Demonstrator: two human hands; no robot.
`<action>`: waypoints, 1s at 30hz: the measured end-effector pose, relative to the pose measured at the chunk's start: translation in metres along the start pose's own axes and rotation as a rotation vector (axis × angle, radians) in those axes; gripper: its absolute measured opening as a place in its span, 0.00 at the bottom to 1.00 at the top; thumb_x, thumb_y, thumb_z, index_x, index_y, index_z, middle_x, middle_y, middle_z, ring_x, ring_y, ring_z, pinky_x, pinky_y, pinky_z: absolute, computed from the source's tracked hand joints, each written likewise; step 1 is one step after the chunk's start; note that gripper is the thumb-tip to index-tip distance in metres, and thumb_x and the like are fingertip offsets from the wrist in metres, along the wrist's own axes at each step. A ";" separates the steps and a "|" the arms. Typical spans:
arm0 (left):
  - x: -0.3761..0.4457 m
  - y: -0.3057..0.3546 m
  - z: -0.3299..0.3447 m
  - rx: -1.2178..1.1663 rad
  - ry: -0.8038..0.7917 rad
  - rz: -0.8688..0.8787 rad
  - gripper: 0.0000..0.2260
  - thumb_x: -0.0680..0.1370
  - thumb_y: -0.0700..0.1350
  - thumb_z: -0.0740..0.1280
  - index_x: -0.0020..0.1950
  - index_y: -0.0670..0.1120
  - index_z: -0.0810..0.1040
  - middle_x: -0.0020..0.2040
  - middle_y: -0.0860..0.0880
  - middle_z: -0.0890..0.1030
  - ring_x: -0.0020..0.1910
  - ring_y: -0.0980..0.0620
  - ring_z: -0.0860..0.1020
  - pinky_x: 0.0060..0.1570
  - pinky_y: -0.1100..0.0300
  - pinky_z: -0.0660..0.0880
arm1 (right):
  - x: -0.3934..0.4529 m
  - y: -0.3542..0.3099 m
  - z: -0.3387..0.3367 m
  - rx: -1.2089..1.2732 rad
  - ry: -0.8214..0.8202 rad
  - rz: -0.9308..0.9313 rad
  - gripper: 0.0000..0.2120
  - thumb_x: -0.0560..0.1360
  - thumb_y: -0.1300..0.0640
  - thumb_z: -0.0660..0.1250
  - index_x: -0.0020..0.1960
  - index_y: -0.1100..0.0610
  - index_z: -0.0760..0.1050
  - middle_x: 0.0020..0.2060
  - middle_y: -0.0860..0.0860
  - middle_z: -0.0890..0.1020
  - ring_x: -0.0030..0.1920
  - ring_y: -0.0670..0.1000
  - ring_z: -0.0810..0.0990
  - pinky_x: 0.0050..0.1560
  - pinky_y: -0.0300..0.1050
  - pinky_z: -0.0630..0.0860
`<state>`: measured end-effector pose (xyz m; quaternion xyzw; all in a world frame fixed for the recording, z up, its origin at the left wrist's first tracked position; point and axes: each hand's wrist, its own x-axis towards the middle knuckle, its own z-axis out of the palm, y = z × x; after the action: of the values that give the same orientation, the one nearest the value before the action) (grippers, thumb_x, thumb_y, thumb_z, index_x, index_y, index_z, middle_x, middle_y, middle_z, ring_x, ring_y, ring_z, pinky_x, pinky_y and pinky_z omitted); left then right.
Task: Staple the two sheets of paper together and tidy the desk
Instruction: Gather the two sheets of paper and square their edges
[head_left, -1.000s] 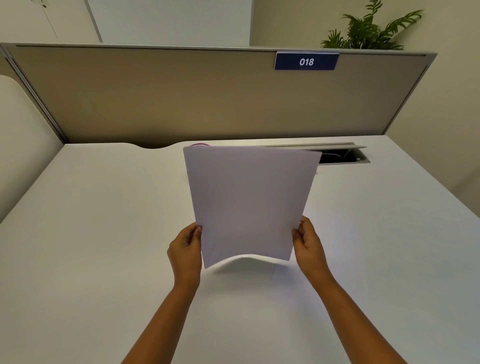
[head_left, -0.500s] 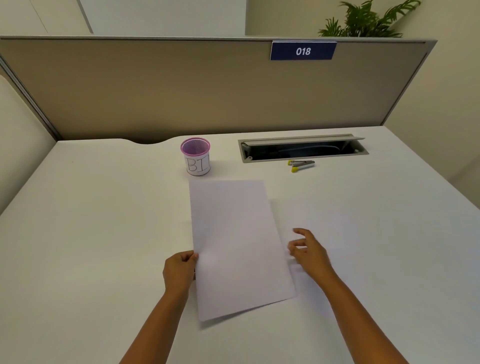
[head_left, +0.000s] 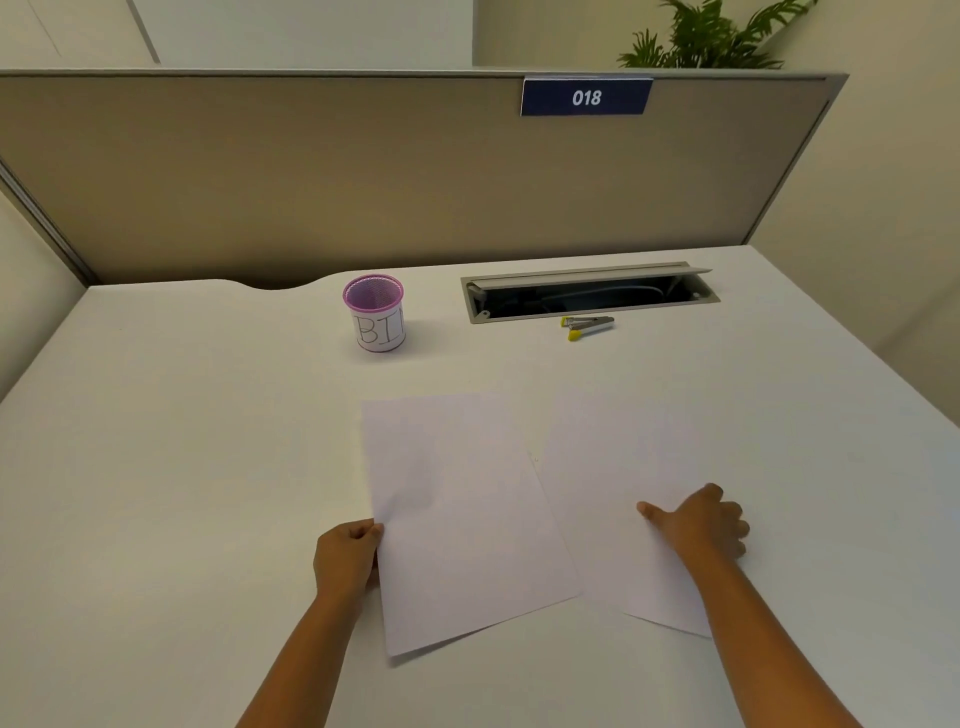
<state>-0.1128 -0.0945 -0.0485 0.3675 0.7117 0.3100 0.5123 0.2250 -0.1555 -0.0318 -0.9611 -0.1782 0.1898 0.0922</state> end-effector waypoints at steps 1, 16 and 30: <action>0.000 0.000 0.000 0.002 0.000 0.000 0.05 0.76 0.38 0.63 0.48 0.40 0.78 0.43 0.39 0.80 0.37 0.40 0.77 0.33 0.56 0.75 | 0.003 -0.001 -0.001 0.037 -0.020 0.014 0.42 0.63 0.43 0.74 0.65 0.63 0.60 0.61 0.64 0.67 0.62 0.64 0.68 0.59 0.58 0.69; 0.000 0.002 -0.002 0.053 -0.018 0.034 0.06 0.77 0.38 0.63 0.41 0.42 0.77 0.38 0.39 0.78 0.35 0.41 0.74 0.32 0.56 0.74 | 0.010 0.017 0.000 0.267 0.133 -0.062 0.30 0.69 0.56 0.73 0.65 0.62 0.62 0.60 0.65 0.75 0.61 0.68 0.70 0.57 0.61 0.70; 0.000 0.003 -0.002 0.117 -0.015 0.072 0.14 0.77 0.40 0.63 0.32 0.49 0.75 0.37 0.39 0.79 0.32 0.41 0.74 0.38 0.50 0.76 | 0.010 0.008 -0.023 0.438 0.067 -0.132 0.15 0.77 0.63 0.58 0.62 0.61 0.74 0.60 0.60 0.78 0.58 0.63 0.76 0.58 0.53 0.73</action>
<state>-0.1145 -0.0934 -0.0455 0.4246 0.7111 0.2834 0.4835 0.2453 -0.1619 -0.0161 -0.9102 -0.1918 0.1856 0.3167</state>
